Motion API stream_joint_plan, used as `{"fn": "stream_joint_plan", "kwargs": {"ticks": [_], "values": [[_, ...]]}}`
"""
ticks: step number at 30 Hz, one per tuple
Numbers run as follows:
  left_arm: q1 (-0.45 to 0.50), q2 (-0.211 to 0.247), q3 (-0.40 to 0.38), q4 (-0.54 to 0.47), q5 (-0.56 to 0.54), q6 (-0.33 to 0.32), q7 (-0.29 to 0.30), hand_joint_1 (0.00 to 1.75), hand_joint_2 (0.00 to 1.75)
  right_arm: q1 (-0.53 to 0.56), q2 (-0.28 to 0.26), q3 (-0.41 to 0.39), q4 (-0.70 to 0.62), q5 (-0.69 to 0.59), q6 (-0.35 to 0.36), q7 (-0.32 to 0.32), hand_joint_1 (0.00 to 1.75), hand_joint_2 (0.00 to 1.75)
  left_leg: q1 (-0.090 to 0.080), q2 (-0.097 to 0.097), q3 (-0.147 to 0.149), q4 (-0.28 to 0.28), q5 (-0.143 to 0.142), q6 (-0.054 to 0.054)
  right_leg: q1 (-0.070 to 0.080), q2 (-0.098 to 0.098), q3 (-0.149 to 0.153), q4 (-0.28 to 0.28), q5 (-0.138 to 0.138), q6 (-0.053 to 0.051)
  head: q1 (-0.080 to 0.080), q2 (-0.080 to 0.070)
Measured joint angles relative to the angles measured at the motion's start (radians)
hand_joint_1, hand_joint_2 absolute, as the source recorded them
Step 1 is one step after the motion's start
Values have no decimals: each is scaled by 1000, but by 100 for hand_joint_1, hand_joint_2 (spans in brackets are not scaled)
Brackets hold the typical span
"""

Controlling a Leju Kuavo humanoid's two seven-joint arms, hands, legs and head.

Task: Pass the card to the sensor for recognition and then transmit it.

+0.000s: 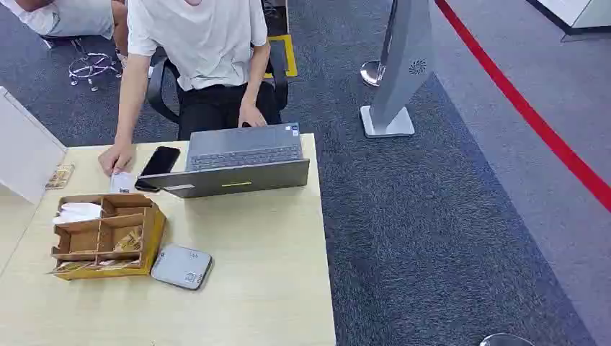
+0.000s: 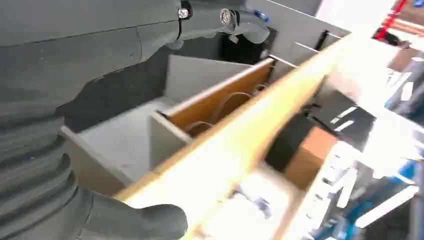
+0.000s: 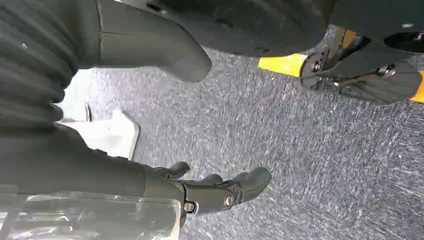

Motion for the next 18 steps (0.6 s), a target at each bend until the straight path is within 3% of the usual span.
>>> {"fn": "stream_joint_plan", "kwargs": {"ticks": [7, 9, 10, 11, 12, 13, 15, 16, 17, 18], "values": [[-47, 204, 0, 192, 100, -114, 0, 0, 175, 0, -16, 0, 0, 2, 16, 0, 0, 175, 0, -1, 0, 0, 1, 0, 0, -1, 1, 0, 0, 0, 1, 0], [-64, 243, 0, 227, 103, -112, 0, 0, 175, 0, -19, 0, 0, 3, 21, 2, 0, 175, 0, -1, 1, 0, 1, 0, 0, -2, 0, 0, 0, 0, 0, 0], [-74, 236, 0, 232, 66, -89, 0, 0, 175, 0, -19, 0, 0, 5, 10, 16, 0, 175, -1, -1, 1, 1, 1, 0, -1, -1, -1, 0, 0, 0, 1, 0], [-73, 193, -1, 196, 22, -41, 1, 0, 175, -2, -16, 0, 0, 7, -8, 38, 0, 175, -3, -3, -1, 0, 1, 0, -3, -4, 4, 0, 0, 0, -1, 0], [-43, 82, -18, 62, 12, 58, 1, 0, 175, -5, -12, 0, 0, 17, -28, 60, 0, 175, -7, -4, 2, -1, 1, 1, -6, -3, 5, 0, -1, 1, -1, 0], [3, 0, -61, -143, 46, 203, 0, 0, 175, -10, -3, 0, 0, 25, -34, 71, 0, 175, -8, 0, 5, -1, -2, 2, -8, 1, 5, 0, -1, 2, -4, 0], [69, -147, -176, -476, 79, 576, 1, 0, 175, -10, 3, 0, 0, 38, -26, 74, 0, 175, 2, 10, 3, 9, -4, 5, 0, 9, 2, -4, 0, 4, -12, 0], [58, -191, -216, -587, 45, 707, -1, 0, 175, -6, 6, 0, 0, 41, -22, 74, 0, 175, 7, -2, -3, 11, -3, 7, 6, 0, 2, -8, -1, 6, -7, 0], [18, -202, -241, -682, -24, 798, -3, 0, 175, -5, 8, 0, 2, 46, -18, 72, 0, 175, 7, -19, -10, 11, 1, 10, 6, -18, 5, -8, -3, 8, 11, 0], [-31, -226, -248, -734, -92, 837, -4, 0, 175, -10, 8, 0, 2, 50, -13, 70, 0, 175, 5, -32, -14, 11, 4, 9, 4, -32, 7, -7, -4, 9, 14, 0]]}}
